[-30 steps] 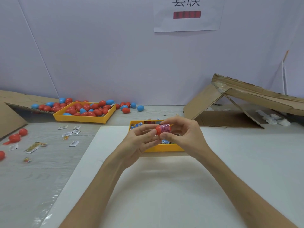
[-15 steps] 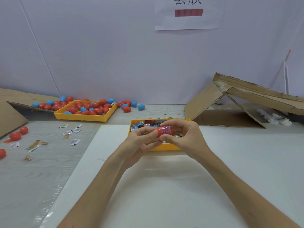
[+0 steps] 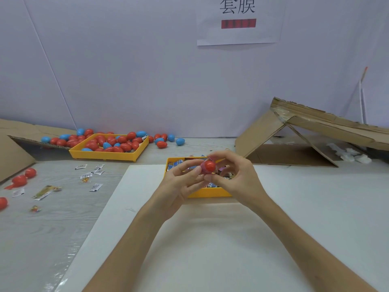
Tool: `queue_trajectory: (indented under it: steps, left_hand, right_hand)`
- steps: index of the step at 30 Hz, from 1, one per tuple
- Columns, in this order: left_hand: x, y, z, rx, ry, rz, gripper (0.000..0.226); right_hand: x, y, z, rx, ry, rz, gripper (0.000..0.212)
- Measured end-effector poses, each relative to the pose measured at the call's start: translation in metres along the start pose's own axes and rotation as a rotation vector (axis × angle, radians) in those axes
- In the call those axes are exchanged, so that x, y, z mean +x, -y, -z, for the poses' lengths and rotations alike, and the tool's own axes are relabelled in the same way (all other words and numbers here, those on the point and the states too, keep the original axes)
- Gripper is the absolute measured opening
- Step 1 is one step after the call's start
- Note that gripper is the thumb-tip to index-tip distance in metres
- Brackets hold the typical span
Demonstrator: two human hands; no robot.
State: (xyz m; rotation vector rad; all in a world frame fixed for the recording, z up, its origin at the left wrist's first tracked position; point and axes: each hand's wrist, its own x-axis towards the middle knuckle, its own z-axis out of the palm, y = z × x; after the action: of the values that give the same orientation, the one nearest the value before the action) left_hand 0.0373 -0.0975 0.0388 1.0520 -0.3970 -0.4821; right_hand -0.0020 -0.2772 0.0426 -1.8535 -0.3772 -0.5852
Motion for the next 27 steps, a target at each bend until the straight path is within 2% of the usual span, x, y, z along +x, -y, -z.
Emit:
queue_trajectory:
  steps: [4, 10, 16, 19, 22, 27]
  left_hand:
    - [-0.0003, 0.0013, -0.0012, -0.006, 0.047, 0.044, 0.028]
    - [-0.0001, 0.0020, -0.0035, -0.058, 0.072, 0.107, 0.043]
    - [0.0016, 0.0035, -0.0005, -0.017, 0.020, 0.046, 0.047]
    - [0.0009, -0.0002, -0.0008, -0.034, 0.037, 0.034, 0.052]
    - [-0.0005, -0.0019, -0.0027, -0.036, 0.050, 0.052, 0.056]
    - [-0.0028, -0.0007, -0.0034, -0.127, 0.097, 0.053, 0.053]
  right_hand:
    - [0.0002, -0.0005, -0.0006, 0.040, -0.010, -0.024, 0.030]
    - [-0.0005, -0.0025, -0.0001, -0.100, -0.003, 0.057, 0.034]
    - [-0.0016, -0.0061, -0.0026, -0.195, 0.028, 0.193, 0.041]
    - [-0.0006, -0.0021, 0.0009, -0.062, 0.032, 0.074, 0.040]
    - [0.0005, 0.0026, 0.0022, 0.080, 0.058, -0.031, 0.029]
    - [0.0022, 0.0017, 0.0028, 0.184, 0.064, -0.166, 0.035]
